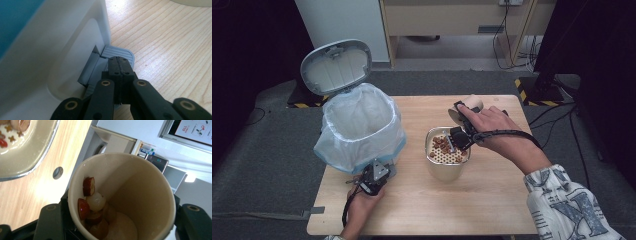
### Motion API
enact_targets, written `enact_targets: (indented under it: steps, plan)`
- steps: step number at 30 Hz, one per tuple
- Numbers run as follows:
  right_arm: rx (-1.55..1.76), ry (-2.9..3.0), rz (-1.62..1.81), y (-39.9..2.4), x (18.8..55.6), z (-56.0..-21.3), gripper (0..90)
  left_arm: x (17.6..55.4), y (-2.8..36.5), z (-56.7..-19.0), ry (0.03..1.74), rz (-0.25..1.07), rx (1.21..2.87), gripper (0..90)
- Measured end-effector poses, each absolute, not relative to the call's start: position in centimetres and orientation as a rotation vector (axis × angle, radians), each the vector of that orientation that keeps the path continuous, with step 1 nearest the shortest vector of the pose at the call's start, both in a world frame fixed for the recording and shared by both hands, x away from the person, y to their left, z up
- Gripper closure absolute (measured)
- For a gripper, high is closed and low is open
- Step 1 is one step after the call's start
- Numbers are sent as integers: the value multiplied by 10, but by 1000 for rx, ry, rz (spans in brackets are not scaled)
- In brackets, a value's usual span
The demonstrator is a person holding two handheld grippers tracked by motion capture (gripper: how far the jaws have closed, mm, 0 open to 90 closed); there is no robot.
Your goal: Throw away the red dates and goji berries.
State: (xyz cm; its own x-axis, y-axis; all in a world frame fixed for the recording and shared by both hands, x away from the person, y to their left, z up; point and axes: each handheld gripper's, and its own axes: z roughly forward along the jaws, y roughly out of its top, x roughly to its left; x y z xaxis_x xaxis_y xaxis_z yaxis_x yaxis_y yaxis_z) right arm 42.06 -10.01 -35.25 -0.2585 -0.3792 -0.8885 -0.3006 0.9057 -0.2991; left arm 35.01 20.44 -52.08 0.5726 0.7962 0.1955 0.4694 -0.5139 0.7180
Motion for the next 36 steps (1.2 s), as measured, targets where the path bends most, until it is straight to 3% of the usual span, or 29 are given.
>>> enact_targets:
  steps: [16,36]
  plan:
    - [-270,1981,179,-114,436,-343,361,350,204,-521,1007,689,2186,898]
    - [-153,1993,273,-134,439,-331,358,350,204,-521,1009,690,2184,897]
